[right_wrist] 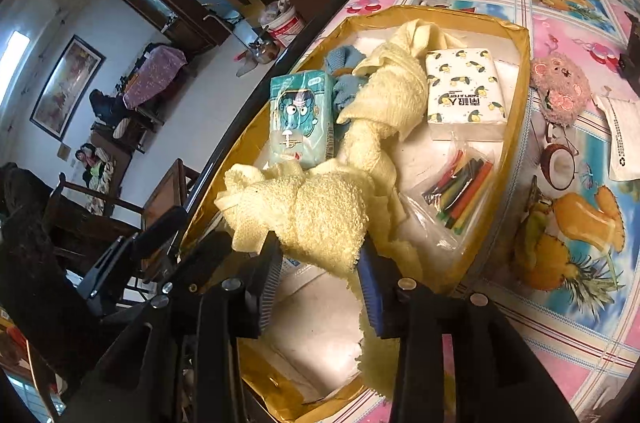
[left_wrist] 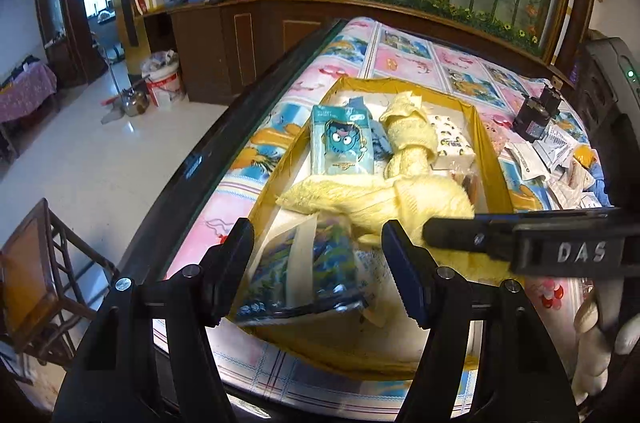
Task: Organize soft objects
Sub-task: 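Lower the zip bag and plush toy into the box and open both grippers, then withdraw both grippers from the box toward the table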
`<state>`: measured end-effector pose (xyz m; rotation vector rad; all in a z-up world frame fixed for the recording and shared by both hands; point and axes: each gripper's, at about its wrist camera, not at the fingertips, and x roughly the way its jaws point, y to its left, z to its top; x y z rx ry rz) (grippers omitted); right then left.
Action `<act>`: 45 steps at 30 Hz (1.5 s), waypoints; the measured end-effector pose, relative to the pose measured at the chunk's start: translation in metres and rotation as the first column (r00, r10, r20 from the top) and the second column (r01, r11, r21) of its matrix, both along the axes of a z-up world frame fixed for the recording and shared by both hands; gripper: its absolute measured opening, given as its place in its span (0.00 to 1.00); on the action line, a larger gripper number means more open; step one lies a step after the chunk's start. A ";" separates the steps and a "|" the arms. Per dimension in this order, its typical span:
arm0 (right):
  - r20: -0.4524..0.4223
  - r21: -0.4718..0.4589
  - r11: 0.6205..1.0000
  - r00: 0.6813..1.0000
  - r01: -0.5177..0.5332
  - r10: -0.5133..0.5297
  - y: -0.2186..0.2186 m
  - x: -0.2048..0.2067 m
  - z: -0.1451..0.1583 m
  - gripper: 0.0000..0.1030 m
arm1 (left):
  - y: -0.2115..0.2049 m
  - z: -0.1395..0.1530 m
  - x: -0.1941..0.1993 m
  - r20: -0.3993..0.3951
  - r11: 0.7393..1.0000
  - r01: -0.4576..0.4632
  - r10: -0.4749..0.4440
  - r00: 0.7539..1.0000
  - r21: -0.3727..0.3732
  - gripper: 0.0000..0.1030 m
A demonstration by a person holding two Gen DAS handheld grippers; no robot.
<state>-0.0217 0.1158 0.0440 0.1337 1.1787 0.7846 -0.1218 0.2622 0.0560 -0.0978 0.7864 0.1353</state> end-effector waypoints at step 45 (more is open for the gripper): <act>0.097 0.286 0.875 0.897 0.390 -0.432 -0.258 -0.003 0.023 0.43 | -0.138 0.050 0.015 0.026 0.949 0.056 -0.067 0.997 0.312 0.65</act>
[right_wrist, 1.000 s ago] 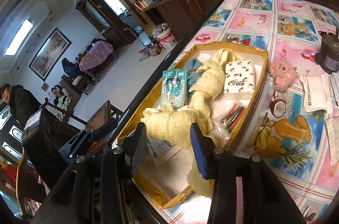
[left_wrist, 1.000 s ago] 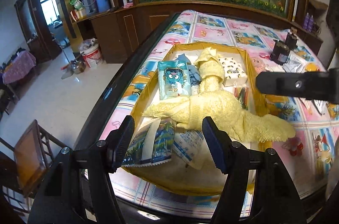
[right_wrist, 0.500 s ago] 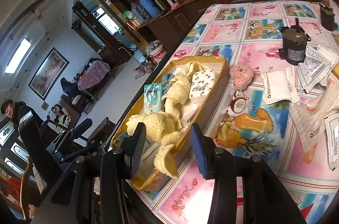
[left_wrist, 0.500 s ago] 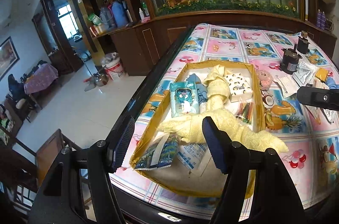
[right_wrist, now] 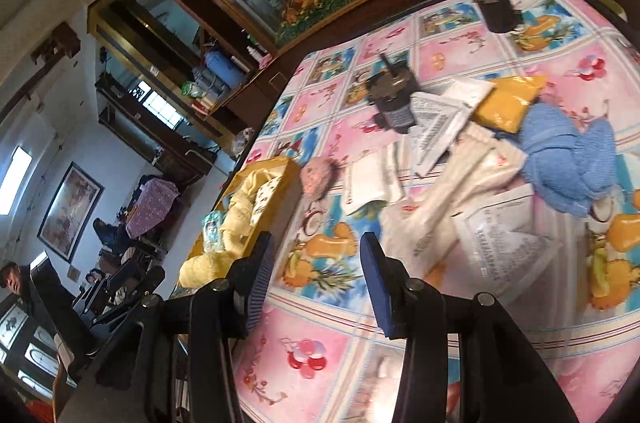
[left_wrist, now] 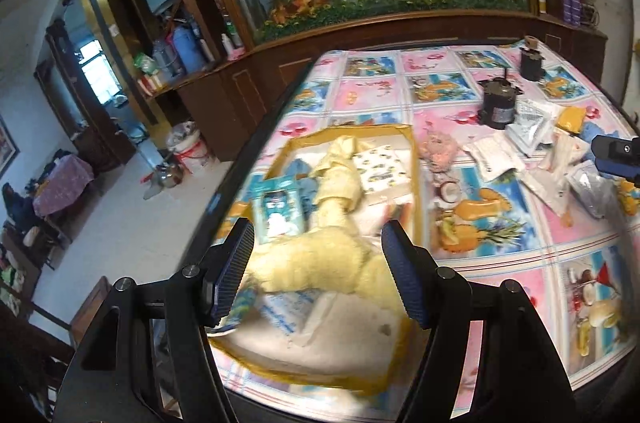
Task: Organize soft objects
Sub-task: 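Withdraw both grippers from the box toward the table, then grasp the red-printed white bag with the left gripper while the right grasps a printed paper sachet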
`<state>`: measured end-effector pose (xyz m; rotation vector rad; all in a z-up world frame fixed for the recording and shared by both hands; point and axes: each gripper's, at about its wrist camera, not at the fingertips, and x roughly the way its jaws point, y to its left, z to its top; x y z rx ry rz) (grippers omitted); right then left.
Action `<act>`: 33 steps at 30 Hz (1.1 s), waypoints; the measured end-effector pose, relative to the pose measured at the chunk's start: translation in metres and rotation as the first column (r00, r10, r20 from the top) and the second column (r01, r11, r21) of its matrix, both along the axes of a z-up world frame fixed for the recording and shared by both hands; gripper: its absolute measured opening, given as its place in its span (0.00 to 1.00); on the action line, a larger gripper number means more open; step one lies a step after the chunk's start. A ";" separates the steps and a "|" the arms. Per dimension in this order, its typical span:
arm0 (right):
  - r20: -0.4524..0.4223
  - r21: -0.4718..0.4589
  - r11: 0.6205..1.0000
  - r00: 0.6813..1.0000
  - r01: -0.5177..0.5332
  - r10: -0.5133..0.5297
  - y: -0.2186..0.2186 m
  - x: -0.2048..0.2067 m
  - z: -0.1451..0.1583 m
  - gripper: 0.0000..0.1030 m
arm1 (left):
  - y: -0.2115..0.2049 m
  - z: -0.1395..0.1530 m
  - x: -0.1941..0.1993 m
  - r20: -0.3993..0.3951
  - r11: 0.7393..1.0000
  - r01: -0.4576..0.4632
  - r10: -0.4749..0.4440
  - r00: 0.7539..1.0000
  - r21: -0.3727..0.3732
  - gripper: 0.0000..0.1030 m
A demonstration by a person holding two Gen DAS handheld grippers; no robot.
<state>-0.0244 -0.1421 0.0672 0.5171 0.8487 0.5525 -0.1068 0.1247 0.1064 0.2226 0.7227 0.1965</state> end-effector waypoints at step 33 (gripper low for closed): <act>-0.044 -0.200 0.979 0.998 0.026 -0.036 -0.085 0.008 -0.030 0.46 | -0.176 -0.091 0.159 -0.199 0.741 0.553 -0.650 0.733 -0.382 0.65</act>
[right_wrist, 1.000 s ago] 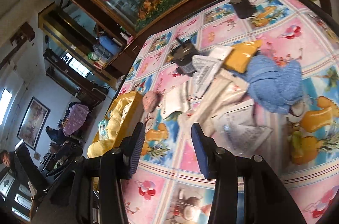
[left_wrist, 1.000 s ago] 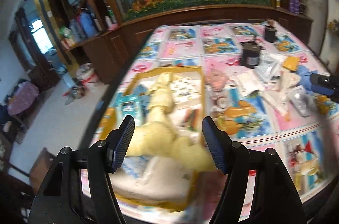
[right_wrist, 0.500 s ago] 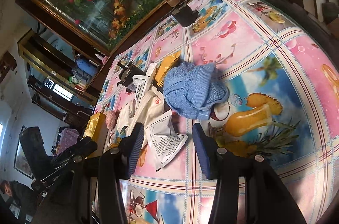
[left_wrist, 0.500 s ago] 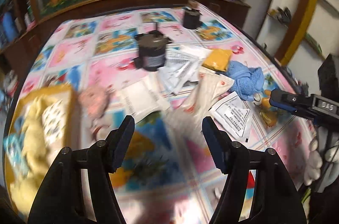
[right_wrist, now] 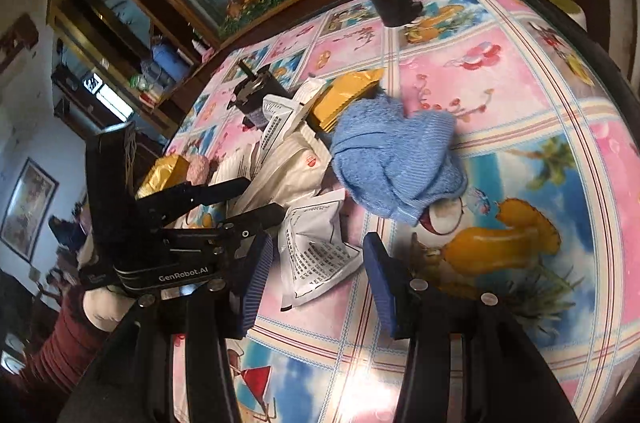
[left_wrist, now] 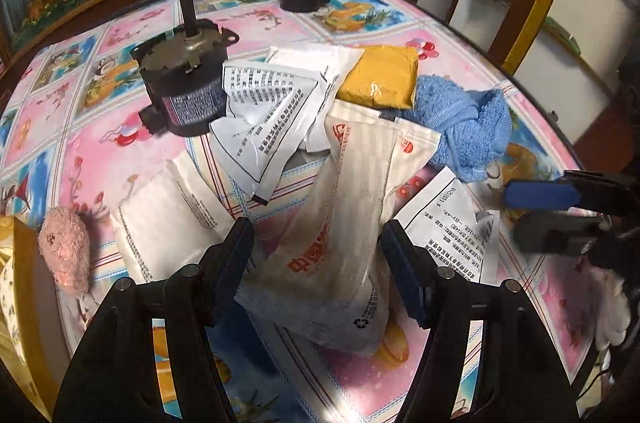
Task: Organize soft objects
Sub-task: 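Grasp the red-printed white bag with the left gripper while the right grasps a printed paper sachet, then carry the red-printed bag with the left gripper while the right carries the sachet toward the box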
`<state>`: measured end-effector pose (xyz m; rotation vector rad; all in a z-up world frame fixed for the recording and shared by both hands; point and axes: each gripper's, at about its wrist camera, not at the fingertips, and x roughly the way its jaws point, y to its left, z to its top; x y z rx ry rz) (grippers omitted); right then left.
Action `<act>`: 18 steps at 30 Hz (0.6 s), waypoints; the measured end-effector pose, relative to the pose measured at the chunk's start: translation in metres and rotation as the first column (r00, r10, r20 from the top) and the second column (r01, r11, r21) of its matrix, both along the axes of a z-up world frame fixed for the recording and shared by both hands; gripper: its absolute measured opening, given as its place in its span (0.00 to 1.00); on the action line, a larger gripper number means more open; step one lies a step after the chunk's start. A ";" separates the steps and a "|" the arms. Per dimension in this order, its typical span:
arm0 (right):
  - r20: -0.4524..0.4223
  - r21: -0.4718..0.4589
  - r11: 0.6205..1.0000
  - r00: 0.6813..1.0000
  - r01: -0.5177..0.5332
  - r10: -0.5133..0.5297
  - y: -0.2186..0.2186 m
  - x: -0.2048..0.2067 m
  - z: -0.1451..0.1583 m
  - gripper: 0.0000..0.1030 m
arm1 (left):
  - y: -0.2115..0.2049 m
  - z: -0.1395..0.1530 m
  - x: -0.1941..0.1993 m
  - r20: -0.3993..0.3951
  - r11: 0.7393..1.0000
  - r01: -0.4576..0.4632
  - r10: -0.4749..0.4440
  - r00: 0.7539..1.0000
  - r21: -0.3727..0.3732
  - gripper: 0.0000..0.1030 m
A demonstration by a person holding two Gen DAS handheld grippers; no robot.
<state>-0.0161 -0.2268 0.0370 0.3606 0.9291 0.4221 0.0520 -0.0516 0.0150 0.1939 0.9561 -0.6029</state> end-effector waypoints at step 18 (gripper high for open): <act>-0.022 -0.196 0.979 0.998 -0.055 0.052 0.045 0.007 -0.016 0.36 | 0.004 0.020 -0.043 0.059 0.999 0.011 -0.009 0.998 -0.040 0.17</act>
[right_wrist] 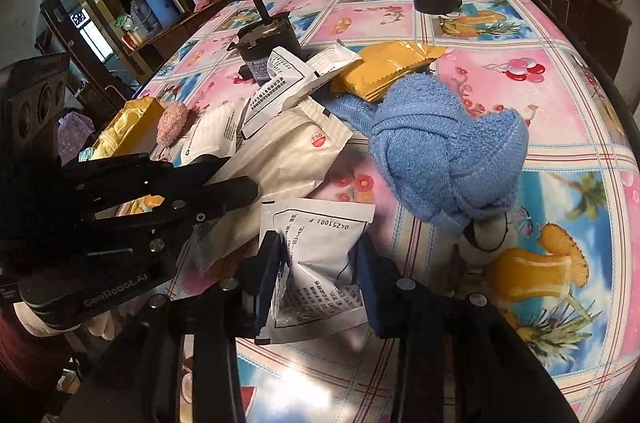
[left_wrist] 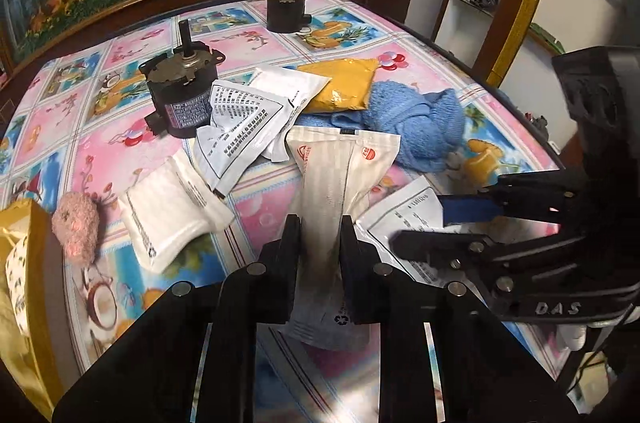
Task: Organize soft objects
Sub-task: 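Carry the red-printed bag with the left gripper while the right carries the sachet toward the box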
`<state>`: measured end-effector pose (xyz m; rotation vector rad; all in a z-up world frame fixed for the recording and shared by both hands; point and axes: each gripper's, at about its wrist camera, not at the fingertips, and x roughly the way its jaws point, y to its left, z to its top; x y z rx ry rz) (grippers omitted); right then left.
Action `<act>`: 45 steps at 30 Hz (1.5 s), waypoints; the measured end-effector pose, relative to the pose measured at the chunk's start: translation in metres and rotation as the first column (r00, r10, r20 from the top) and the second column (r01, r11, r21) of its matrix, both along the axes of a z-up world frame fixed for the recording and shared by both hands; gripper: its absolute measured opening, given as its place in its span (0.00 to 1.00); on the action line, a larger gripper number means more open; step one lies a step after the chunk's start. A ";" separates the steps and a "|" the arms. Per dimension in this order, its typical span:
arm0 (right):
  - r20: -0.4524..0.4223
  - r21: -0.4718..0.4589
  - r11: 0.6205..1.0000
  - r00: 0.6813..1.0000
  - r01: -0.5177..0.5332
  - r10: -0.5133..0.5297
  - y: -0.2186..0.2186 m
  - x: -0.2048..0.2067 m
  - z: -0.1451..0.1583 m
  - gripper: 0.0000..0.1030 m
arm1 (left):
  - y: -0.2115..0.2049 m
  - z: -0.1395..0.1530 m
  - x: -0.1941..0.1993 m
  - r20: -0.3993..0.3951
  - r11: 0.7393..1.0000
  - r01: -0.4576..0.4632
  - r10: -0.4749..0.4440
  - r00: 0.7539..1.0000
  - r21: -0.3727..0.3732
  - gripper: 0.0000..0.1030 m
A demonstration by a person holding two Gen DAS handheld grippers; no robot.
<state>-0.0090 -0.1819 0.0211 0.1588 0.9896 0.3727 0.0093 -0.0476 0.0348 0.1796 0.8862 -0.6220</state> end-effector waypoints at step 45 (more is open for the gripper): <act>0.097 0.110 0.924 0.930 -0.365 0.356 0.235 -0.017 0.068 0.34 | 0.273 0.053 -0.147 0.001 0.833 -0.417 0.448 0.894 -0.363 0.17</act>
